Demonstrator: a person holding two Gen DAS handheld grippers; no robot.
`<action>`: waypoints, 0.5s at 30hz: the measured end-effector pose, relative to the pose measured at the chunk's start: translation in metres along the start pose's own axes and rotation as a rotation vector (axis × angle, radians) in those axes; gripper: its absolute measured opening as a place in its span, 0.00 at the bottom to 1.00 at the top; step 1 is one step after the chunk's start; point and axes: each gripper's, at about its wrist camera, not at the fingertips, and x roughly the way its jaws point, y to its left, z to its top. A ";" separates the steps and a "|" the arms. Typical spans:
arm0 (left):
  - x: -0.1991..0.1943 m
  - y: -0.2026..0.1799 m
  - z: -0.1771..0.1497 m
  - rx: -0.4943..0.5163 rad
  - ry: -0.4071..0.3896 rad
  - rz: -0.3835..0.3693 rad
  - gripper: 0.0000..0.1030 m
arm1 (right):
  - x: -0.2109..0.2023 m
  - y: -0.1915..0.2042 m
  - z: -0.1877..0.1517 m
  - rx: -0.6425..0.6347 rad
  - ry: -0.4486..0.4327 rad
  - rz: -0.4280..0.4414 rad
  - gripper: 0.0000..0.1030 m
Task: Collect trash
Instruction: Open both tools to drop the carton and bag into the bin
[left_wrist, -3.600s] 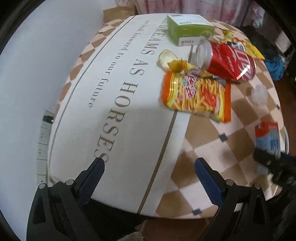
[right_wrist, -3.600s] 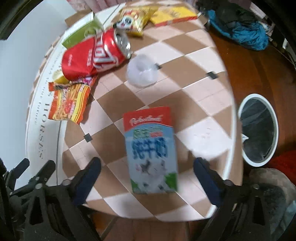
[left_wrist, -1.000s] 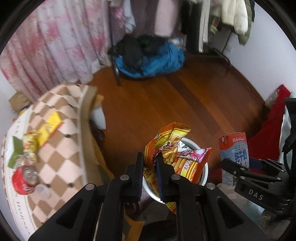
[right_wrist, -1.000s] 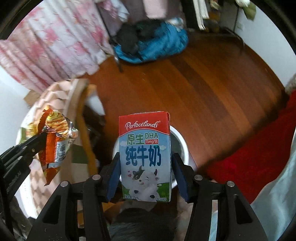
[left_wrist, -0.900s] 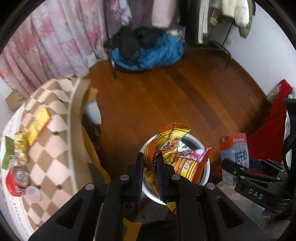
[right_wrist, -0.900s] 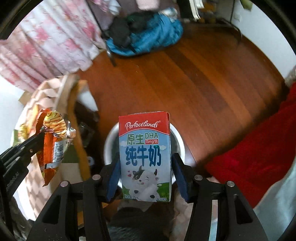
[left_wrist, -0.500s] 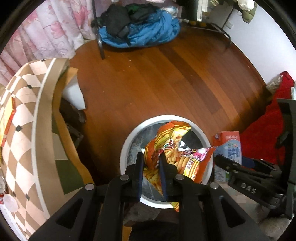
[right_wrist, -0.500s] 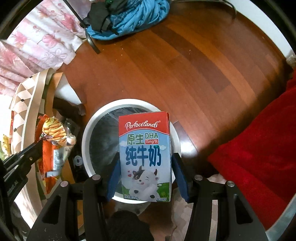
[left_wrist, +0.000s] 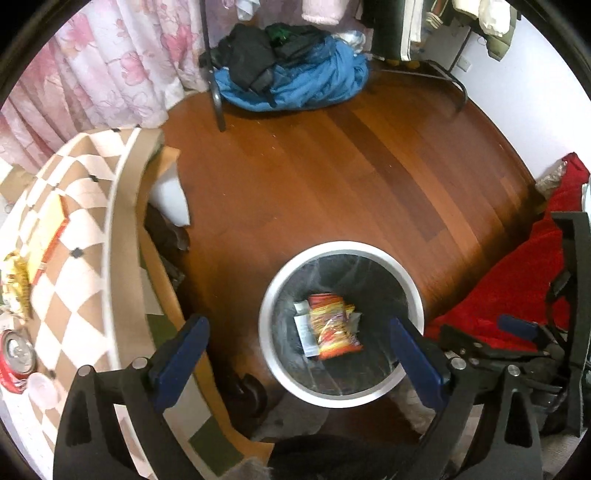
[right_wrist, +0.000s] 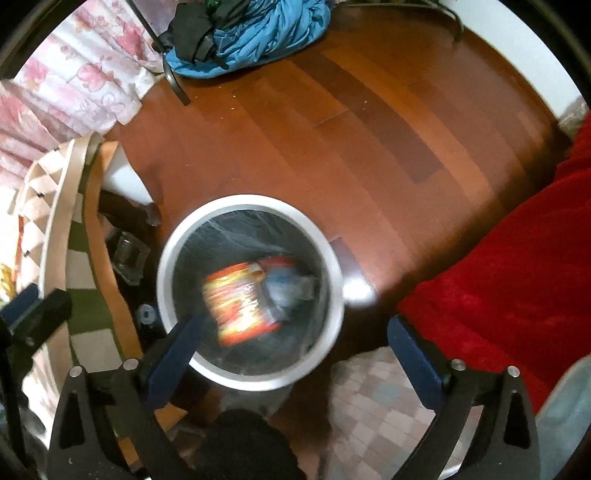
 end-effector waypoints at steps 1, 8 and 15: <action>-0.003 0.002 0.000 0.001 -0.006 0.007 0.97 | -0.003 0.001 -0.001 -0.007 0.001 -0.009 0.99; -0.021 0.008 -0.001 -0.009 -0.038 0.032 0.97 | -0.031 0.012 -0.012 -0.064 0.006 -0.055 0.99; -0.049 0.011 -0.006 -0.013 -0.088 0.039 0.97 | -0.065 0.017 -0.021 -0.071 -0.022 -0.072 0.99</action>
